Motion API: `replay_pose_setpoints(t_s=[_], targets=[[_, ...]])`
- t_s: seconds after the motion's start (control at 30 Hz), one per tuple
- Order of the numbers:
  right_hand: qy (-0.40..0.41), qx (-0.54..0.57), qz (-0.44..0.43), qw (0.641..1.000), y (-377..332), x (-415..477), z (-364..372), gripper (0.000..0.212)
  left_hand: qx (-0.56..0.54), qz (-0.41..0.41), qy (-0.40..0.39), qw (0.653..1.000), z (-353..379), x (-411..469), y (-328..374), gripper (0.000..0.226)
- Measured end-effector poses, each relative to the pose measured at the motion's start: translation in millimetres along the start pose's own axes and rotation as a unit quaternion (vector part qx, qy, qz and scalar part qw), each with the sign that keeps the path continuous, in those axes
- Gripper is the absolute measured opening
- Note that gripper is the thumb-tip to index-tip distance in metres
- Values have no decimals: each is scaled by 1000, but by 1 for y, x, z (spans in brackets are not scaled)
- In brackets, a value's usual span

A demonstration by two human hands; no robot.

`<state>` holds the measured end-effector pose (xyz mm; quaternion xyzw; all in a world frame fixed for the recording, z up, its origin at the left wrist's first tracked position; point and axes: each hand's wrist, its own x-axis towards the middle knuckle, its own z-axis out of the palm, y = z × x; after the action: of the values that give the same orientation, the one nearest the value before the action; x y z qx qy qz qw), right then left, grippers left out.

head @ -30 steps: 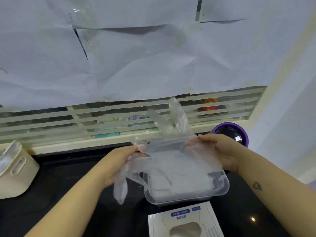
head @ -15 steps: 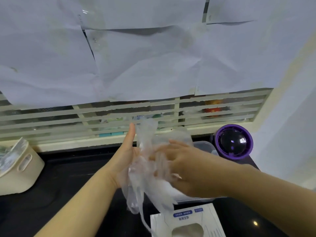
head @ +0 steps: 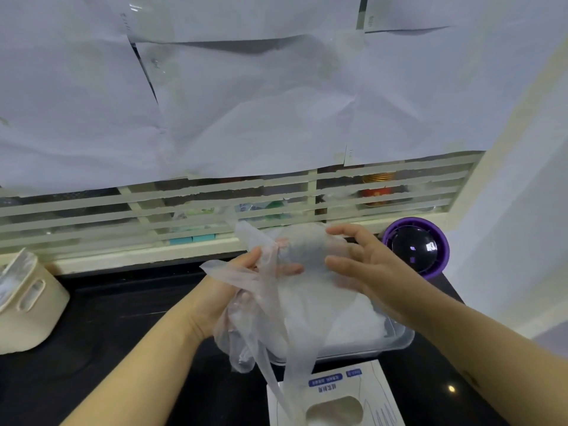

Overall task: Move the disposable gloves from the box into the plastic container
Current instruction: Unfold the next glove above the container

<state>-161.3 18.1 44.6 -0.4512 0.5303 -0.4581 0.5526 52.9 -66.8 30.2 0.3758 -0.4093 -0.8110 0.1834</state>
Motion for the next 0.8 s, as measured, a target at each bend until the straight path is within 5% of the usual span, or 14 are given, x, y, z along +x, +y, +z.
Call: replay_pose_setpoints(t_s=[0.07, 0.17, 0.27, 0.43, 0.6, 0.7, 0.8], targets=[[-30, 7, 6, 1000, -4, 1, 2, 44, -17, 19, 9, 1000, 0, 1, 1, 45], [-18, -149, -31, 988, -20, 7, 6, 23, -47, 46, -1, 998, -3, 1, 0, 41], [-14, -263, -76, 962, -41, 11, 9, 27, -55, 38, 2, 998, -11, -3, 0, 45], [-33, -464, -100, 879, -66, 21, 18, 42, -21, 48, 161, 986, -46, -2, -7, 38], [-89, -547, -86, 828, -75, 28, 40, 53, 215, 191, 406, 868, -62, -10, -1, 25], [-125, -572, -85, 806, -76, 32, 55, 57, 333, 253, 425, 803, -52, -25, 8, 16], [-128, -629, -76, 763, -74, 37, 62, 58, 438, 246, 374, 780, -33, -33, 13, 6]])
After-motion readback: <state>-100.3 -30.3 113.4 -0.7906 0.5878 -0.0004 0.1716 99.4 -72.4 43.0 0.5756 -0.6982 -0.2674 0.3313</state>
